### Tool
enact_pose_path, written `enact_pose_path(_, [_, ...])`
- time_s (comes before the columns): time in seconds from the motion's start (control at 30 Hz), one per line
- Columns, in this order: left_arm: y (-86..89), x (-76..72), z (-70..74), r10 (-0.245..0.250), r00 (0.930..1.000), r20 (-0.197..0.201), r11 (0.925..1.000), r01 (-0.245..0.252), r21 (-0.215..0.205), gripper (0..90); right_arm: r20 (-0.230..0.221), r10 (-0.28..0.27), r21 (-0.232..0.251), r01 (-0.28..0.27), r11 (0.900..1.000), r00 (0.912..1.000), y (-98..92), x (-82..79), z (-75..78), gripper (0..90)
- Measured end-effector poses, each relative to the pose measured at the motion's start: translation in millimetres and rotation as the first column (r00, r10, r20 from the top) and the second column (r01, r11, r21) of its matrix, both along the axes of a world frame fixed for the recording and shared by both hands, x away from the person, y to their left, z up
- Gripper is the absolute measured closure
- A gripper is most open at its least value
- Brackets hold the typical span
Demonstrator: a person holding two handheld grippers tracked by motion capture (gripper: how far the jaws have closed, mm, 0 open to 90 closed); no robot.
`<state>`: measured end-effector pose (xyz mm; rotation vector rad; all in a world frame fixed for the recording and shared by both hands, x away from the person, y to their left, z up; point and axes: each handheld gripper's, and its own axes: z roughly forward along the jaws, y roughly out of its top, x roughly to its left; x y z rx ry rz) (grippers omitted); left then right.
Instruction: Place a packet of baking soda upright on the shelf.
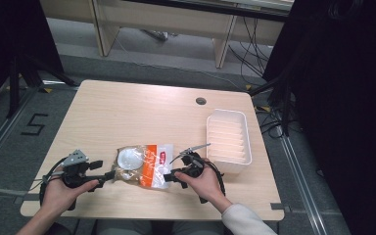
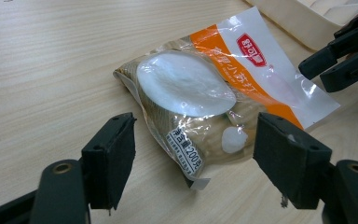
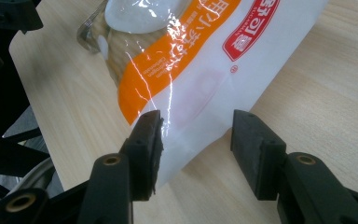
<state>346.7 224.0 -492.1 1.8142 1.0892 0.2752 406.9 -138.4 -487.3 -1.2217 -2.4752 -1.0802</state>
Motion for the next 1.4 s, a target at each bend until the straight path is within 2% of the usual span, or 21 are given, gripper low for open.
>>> enact_pose_path(0.03, [0.0, 0.0, 0.1, 0.0, 1.0, 0.002, 1.0, 0.0, 0.0, 28.6, -0.01, -0.025, -0.017, 0.025, 1.0, 0.9996, -1.0, -0.3, 0.1, 54.0])
enact_pose_path(0.07, [0.0, -0.1, 0.1, 0.0, 1.0, 0.003, 1.0, 0.0, 0.0, 28.6, -0.039, -0.041, -0.019, 0.04, 0.999, 0.9984, -1.9, -1.6, 0.5, 54.1])
enact_pose_path(0.1, [-0.2, -0.1, 0.0, 0.001, 1.0, 0.003, 1.0, -0.001, -0.003, 28.6, -0.011, -0.019, -0.009, 0.019, 1.0, 0.9998, -3.5, -0.3, -1.3, 54.1])
enact_pose_path(0.2, [0.3, 0.2, 0.3, -0.001, 1.0, 0.005, 1.0, 0.001, 0.009, 28.6, -0.034, -0.021, -0.011, 0.021, 1.0, 0.9992, -4.1, -2.8, -1.4, 54.5])
enact_pose_path(0.37, [0.0, 0.2, 0.1, -0.002, 1.0, 0.002, 1.0, 0.002, 0.0, 28.6, -0.063, 0.004, -0.012, -0.005, 1.0, 0.998, 4.3, -6.0, -4.8, 54.9])
enact_pose_path(0.47, [0.1, 0.1, 0.3, -0.002, 1.0, 0.006, 1.0, 0.002, 0.005, 28.5, -0.049, 0.023, -0.007, -0.023, 1.0, 0.9985, 8.9, -6.5, -6.5, 55.3])
enact_pose_path(0.5, [0.0, 0.0, 0.3, -0.002, 1.0, 0.006, 1.0, 0.002, 0.005, 28.6, -0.078, 0.011, -0.021, -0.013, 1.0, 0.9969, 10.4, -7.1, -5.2, 55.6])
enact_pose_path(0.53, [-0.2, 0.1, 0.1, -0.003, 1.0, 0.001, 1.0, 0.003, 0.0, 28.6, -0.049, 0.027, -0.009, -0.027, 1.0, 0.9984, 11.7, -5.7, -6.2, 56.2])
enact_pose_path(0.6, [0.2, 0.1, 0.3, -0.005, 1.0, 0.005, 1.0, 0.005, 0.004, 28.6, -0.045, 0.031, -0.009, -0.032, 0.999, 0.9985, 16.9, -4.0, -5.7, 56.9])
enact_pose_path(0.63, [0.2, 0.2, 0.0, -0.003, 1.0, 0.003, 1.0, 0.003, 0.0, 28.6, -0.055, 0.035, -0.006, -0.035, 0.999, 0.9979, 18.9, -3.6, -5.7, 57.3])
enact_pose_path(0.87, [0.1, 0.2, -0.1, -0.002, 1.0, 0.002, 1.0, 0.002, -0.001, 28.6, -0.048, 0.047, -0.016, -0.048, 0.999, 0.9977, 29.6, -1.2, -6.6, 62.5])
enact_pose_path(0.97, [0.2, 0.2, 0.1, -0.003, 1.0, 0.002, 1.0, 0.003, -0.001, 28.6, -0.033, 0.069, -0.015, -0.069, 0.997, 0.9971, 33.3, 0.7, -7.2, 65.9])
enact_pose_path(1.0, [0.2, 0.1, 0.1, -0.003, 1.0, 0.002, 1.0, 0.003, -0.002, 28.6, -0.049, 0.063, -0.015, -0.063, 0.998, 0.9968, 34.9, 0.1, -6.3, 66.9])
enact_pose_path(1.03, [0.2, 0.1, 0.1, -0.003, 1.0, 0.002, 1.0, 0.003, -0.002, 28.6, -0.033, 0.073, -0.014, -0.073, 0.997, 0.9968, 35.8, 1.2, -7.2, 68.7])
enact_pose_path(1.07, [0.1, 0.1, 0.1, -0.003, 1.0, 0.002, 1.0, 0.003, -0.002, 28.6, -0.056, 0.076, -0.008, -0.077, 0.997, 0.9955, 36.6, 0.7, -5.9, 71.5])
enact_pose_path(1.17, [0.1, 0.2, 0.1, -0.003, 1.0, 0.002, 1.0, 0.003, -0.001, 28.6, -0.033, 0.082, -0.018, -0.083, 0.996, 0.9961, 36.8, 2.8, -3.2, 79.4])
enact_pose_path(1.2, [0.0, 0.1, 0.1, -0.003, 1.0, 0.001, 1.0, 0.003, -0.002, 28.6, -0.033, 0.082, -0.018, -0.083, 0.996, 0.9961, 36.8, 2.8, -3.2, 79.4])
enact_pose_path(1.23, [0.0, 0.0, 0.1, -0.004, 1.0, 0.001, 1.0, 0.004, -0.002, 28.6, -0.051, 0.077, -0.028, -0.079, 0.996, 0.9957, 36.9, 2.4, -1.0, 80.8])
enact_pose_path(1.3, [0.1, 0.1, 0.1, -0.003, 1.0, 0.002, 1.0, 0.003, -0.002, 28.6, -0.011, 0.092, -0.019, -0.092, 0.996, 0.9957, 37.2, 4.2, -1.1, 84.3])
enact_pose_path(1.33, [0.2, 0.2, 0.1, -0.003, 1.0, 0.002, 1.0, 0.003, -0.002, 28.6, -0.013, 0.085, -0.034, -0.086, 0.996, 0.9963, 37.4, 3.7, 0.7, 85.3])
enact_pose_path(1.4, [0.2, 0.1, 0.1, -0.003, 1.0, 0.002, 1.0, 0.003, -0.002, 28.7, -0.009, 0.103, -0.032, -0.103, 0.994, 0.9947, 36.9, 5.4, 2.6, 87.7])
